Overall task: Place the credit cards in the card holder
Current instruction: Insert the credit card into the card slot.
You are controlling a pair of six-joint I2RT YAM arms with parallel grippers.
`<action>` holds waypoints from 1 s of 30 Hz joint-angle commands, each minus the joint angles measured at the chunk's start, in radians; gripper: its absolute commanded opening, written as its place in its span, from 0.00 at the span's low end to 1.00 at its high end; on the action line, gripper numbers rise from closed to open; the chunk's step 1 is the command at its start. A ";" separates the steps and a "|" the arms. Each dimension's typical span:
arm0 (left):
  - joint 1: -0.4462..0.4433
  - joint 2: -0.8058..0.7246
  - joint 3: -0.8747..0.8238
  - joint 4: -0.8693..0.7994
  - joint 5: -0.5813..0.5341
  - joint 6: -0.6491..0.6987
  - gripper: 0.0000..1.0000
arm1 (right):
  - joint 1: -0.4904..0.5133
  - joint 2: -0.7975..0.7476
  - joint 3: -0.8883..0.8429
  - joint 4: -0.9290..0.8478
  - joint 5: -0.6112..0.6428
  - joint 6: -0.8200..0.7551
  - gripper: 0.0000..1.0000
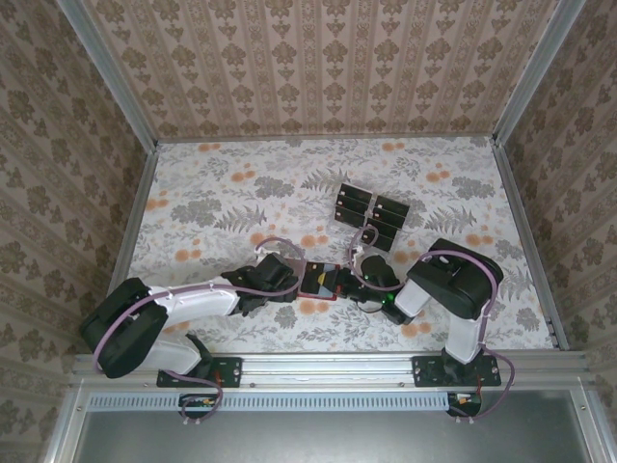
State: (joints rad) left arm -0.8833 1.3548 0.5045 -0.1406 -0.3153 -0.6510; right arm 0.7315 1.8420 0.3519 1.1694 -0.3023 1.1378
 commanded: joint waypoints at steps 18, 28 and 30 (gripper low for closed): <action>-0.003 0.012 -0.021 -0.046 -0.016 -0.010 1.00 | 0.011 -0.040 0.014 -0.127 0.054 -0.004 0.00; -0.003 0.010 -0.021 -0.045 -0.016 -0.010 1.00 | 0.025 -0.032 0.032 -0.142 0.053 -0.004 0.00; -0.003 0.009 -0.021 -0.044 -0.017 -0.010 1.00 | 0.027 -0.030 0.032 -0.142 0.057 -0.001 0.00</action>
State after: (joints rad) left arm -0.8833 1.3548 0.5041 -0.1406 -0.3153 -0.6514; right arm 0.7490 1.7954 0.3706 1.0645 -0.2573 1.1374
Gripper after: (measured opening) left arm 0.997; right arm 0.043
